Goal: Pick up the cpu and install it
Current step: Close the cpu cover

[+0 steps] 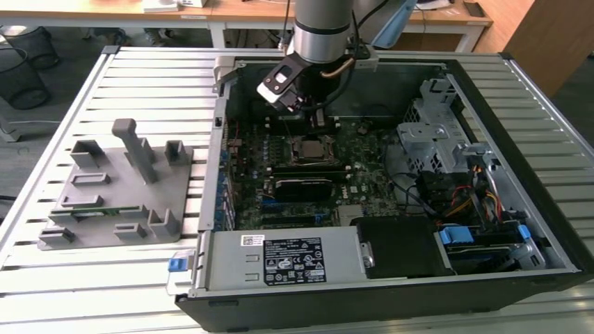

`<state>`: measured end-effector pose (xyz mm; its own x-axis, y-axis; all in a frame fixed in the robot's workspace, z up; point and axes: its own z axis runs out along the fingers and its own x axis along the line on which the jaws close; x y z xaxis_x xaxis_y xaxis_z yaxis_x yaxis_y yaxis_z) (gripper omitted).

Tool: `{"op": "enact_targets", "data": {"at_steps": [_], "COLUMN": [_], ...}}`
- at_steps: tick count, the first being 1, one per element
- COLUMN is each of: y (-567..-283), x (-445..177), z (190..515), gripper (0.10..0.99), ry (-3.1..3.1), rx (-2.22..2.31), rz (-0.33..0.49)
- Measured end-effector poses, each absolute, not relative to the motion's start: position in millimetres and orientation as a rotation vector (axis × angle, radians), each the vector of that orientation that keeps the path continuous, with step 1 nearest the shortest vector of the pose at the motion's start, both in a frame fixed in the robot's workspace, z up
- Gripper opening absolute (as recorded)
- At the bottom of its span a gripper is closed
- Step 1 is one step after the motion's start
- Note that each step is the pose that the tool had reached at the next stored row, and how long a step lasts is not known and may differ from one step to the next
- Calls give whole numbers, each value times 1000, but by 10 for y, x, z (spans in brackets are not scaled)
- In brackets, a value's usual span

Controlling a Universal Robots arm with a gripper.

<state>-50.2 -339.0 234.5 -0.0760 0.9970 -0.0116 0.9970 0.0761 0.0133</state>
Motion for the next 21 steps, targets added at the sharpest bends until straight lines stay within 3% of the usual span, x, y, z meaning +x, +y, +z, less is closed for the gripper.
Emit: {"op": "enact_targets", "data": {"at_steps": [21], "y": [-3386], "x": [-657], "z": [2165], "gripper": [106], "ry": [2293], "rx": [2122], "rz": [3]}}
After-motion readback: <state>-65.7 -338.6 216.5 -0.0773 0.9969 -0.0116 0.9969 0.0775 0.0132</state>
